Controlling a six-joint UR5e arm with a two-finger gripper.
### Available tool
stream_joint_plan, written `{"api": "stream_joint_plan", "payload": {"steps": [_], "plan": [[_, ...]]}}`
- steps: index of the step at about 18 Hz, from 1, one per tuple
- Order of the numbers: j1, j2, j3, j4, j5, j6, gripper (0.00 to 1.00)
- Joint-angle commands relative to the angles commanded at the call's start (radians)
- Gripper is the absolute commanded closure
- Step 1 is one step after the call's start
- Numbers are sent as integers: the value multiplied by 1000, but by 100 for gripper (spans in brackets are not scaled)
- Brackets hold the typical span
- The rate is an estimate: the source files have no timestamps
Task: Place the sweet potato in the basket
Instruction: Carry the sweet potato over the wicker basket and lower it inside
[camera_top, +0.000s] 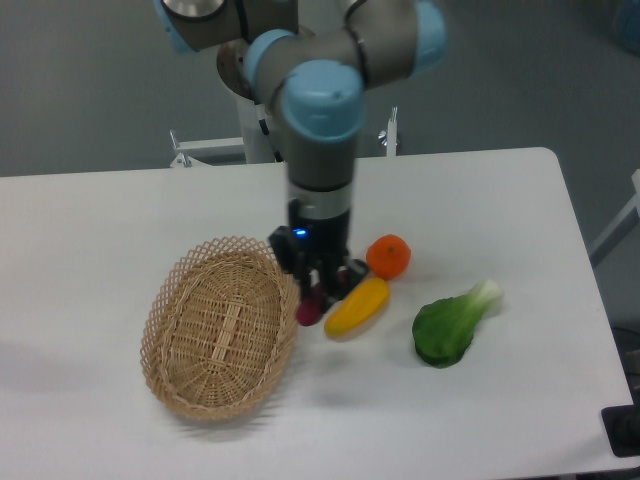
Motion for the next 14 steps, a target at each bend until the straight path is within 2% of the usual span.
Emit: {"api": "stream_joint_plan", "payload": {"steps": [7, 14], "plan": [[-69, -58, -37, 5, 2, 2, 71], [-133, -124, -35, 18, 2, 23, 71]]}}
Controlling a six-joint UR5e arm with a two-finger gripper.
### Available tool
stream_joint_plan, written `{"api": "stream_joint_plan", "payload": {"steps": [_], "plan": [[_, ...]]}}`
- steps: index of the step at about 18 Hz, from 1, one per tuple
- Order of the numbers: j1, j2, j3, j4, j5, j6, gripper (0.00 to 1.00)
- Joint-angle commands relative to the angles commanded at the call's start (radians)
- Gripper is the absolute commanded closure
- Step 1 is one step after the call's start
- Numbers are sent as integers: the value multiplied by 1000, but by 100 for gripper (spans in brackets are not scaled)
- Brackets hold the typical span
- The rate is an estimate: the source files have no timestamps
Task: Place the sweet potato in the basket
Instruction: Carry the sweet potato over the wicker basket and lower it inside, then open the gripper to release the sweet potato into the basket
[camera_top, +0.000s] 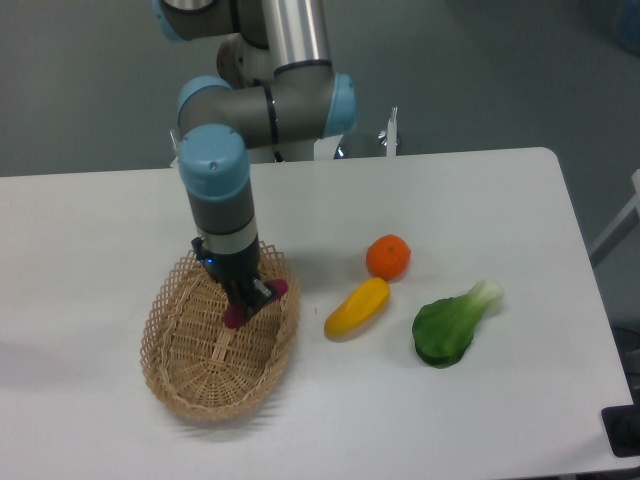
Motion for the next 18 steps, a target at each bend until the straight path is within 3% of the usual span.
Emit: {"api": "stream_joint_plan", "payload": {"steps": [8, 9, 10, 11, 12, 13, 18], "plan": [[-31, -31, 2, 12, 0, 23, 69], [-31, -31, 3, 12, 0, 23, 63], [-29, -31, 6, 12, 2, 23, 47], [-29, -29, 12, 14, 2, 23, 22], [-29, -28, 18, 17, 2, 23, 5], [-29, -26, 26, 17, 3, 17, 0], [24, -14, 87, 34, -9, -21, 0]]}}
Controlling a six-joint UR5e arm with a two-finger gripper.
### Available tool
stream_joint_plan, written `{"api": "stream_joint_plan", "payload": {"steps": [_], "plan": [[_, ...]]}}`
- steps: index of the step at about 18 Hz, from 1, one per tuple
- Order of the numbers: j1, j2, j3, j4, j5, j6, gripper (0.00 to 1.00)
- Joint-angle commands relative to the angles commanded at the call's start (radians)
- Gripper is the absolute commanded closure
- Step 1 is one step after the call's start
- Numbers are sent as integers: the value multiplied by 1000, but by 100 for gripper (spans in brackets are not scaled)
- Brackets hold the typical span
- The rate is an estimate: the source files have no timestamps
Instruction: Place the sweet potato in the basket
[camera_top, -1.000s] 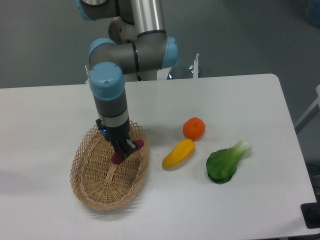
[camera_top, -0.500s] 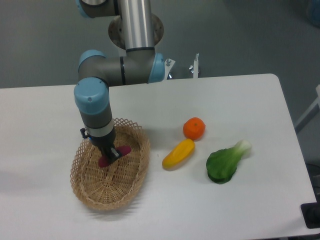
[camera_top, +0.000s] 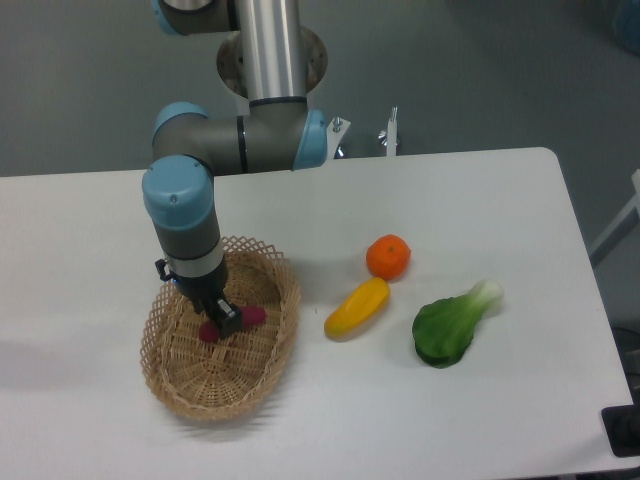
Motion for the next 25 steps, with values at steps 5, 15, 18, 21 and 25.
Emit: {"api": "stream_joint_plan", "payload": {"steps": [5, 15, 18, 21, 25], "plan": [[78, 0, 104, -5, -3, -69, 0], [301, 52, 244, -162, 11, 113, 0], [357, 71, 253, -205, 11, 253, 0], [410, 78, 256, -250, 11, 447, 0], [451, 98, 256, -281, 9, 540, 0]]}}
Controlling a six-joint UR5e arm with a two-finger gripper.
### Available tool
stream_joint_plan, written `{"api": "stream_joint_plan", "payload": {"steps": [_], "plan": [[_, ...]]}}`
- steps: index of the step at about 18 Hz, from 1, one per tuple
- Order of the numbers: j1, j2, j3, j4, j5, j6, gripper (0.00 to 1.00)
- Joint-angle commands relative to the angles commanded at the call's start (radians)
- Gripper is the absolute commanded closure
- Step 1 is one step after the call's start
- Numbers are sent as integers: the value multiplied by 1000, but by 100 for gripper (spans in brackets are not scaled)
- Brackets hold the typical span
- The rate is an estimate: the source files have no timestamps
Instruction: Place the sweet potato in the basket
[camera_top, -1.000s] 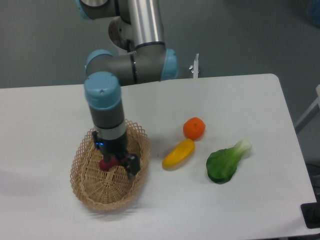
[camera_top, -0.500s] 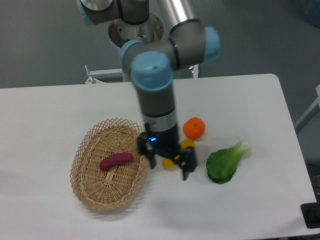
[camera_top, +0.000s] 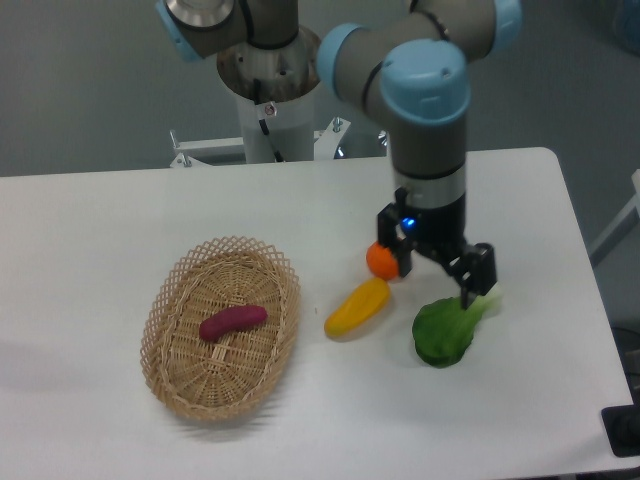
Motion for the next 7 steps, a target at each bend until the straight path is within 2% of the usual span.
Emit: {"api": "stream_joint_plan", "payload": {"steps": [7], "plan": [[3, 2, -2, 5, -11, 0, 0]]}}
